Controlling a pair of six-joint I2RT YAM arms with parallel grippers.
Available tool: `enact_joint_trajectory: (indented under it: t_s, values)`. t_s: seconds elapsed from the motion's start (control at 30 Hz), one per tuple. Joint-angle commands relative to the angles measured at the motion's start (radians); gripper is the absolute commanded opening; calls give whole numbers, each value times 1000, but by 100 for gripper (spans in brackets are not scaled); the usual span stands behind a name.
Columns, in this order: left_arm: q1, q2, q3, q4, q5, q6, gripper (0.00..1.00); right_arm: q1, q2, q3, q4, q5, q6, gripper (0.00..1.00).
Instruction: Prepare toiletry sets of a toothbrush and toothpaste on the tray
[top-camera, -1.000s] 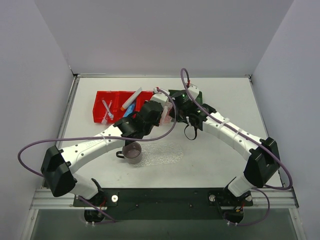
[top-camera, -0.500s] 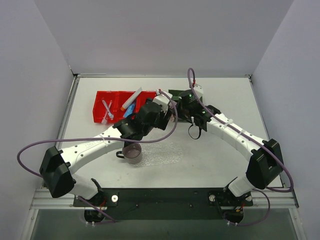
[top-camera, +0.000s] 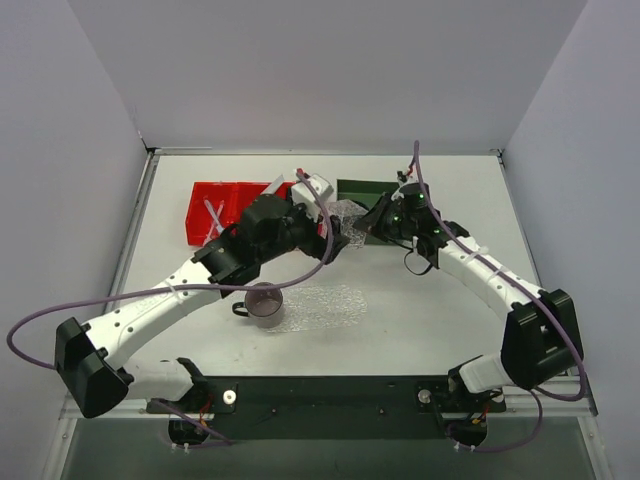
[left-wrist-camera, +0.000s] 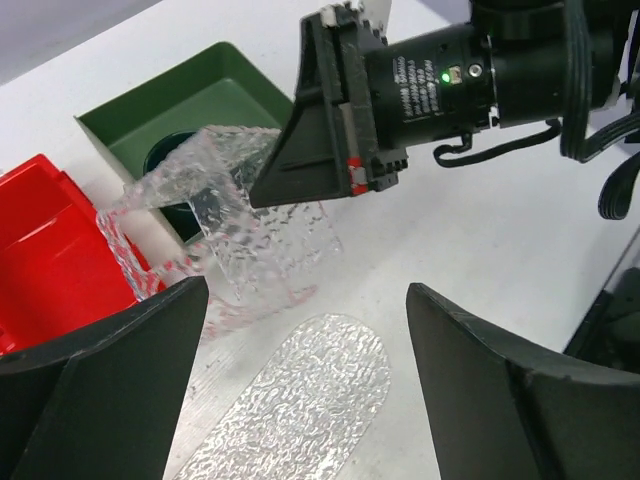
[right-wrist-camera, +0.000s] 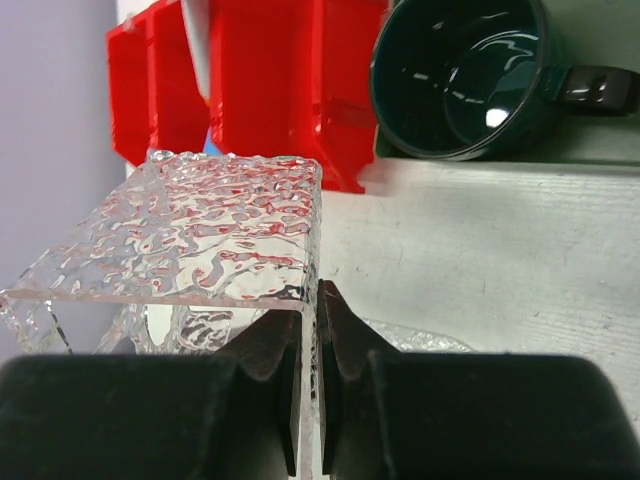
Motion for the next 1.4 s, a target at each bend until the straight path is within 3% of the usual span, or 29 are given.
enact_joint_trajectory:
  t_s: [0.0, 0.03, 0.13, 0.33, 0.5, 0.97, 1.37]
  values:
    - [160, -68, 6, 127, 351, -146, 92, -35, -130, -25, 114, -243, -81, 0]
    - [198, -75, -29, 160, 478, -235, 92, -41, -147, -45, 112, -263, -118, 0]
    - [315, -80, -84, 292, 624, -331, 92, -45, -221, -85, 101, -324, -164, 0]
    - [341, -26, -43, 178, 609, -268, 91, -61, -296, -114, 124, -397, -166, 0]
    - [341, -2, -54, 194, 686, -288, 91, -64, -325, -178, 241, -418, -95, 0]
    - [389, 29, -81, 288, 835, -455, 88, -68, -356, -177, 268, -424, -60, 0]
    - [395, 60, -115, 421, 921, -591, 55, -78, -379, -178, 290, -440, -40, 0]
